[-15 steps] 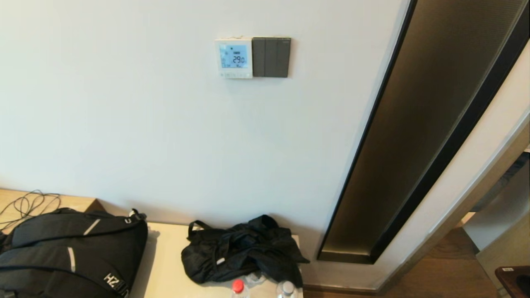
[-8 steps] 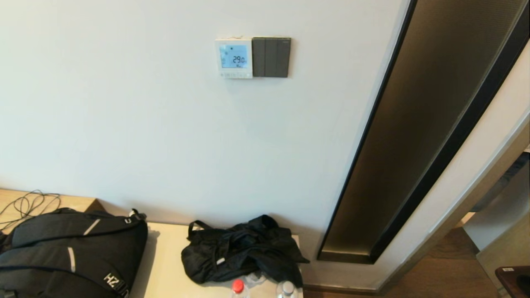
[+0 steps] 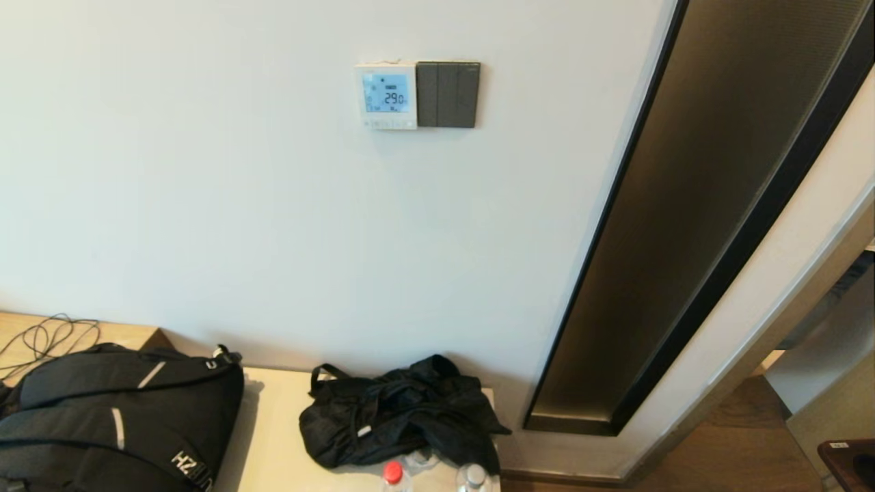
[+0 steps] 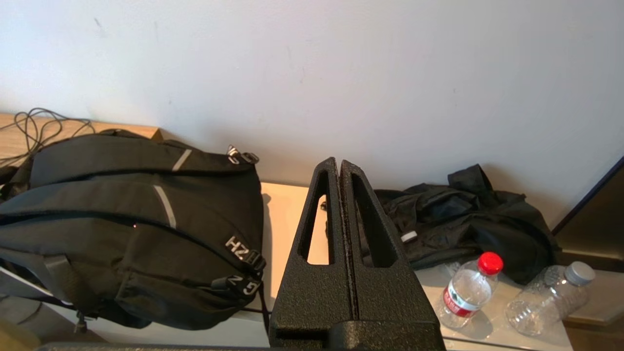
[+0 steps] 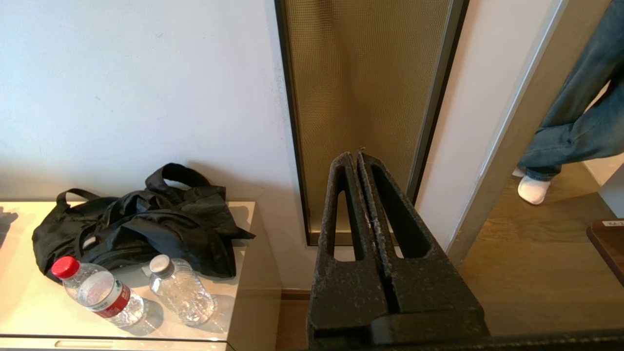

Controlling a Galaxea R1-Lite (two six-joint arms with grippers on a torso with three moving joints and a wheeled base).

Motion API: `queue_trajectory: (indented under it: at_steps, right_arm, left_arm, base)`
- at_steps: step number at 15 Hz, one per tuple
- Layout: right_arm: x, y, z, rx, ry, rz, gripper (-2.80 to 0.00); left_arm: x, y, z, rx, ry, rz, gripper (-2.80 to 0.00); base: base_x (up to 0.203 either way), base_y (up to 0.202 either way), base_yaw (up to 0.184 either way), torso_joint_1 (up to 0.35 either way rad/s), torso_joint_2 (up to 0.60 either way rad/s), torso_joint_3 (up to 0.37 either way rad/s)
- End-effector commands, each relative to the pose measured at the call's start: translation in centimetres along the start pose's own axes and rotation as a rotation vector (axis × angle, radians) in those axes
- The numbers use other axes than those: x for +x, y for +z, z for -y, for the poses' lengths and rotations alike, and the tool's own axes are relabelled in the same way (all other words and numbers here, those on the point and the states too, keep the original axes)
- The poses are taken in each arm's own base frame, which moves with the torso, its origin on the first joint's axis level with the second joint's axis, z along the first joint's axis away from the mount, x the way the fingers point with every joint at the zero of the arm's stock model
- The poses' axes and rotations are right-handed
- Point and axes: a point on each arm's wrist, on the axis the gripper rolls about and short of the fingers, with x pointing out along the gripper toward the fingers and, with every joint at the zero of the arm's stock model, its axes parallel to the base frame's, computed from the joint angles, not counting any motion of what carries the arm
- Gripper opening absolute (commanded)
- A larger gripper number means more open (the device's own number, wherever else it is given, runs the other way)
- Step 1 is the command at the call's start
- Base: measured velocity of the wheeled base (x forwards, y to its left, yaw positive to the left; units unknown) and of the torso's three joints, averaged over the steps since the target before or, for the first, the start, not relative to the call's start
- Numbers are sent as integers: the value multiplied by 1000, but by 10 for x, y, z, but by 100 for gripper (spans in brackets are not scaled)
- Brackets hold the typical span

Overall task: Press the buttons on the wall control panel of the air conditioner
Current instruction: Turn off the central air conditioner

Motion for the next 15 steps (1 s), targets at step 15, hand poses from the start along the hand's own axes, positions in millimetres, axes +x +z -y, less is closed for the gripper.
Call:
queue_trajectory:
  at_steps: [15]
  right_arm:
    - [0,0,0,-1,0,-3,-280]
  left_arm:
    - [0,0,0,-4,-1,0,-280]
  base:
    - [0,0,0,0,0,0]
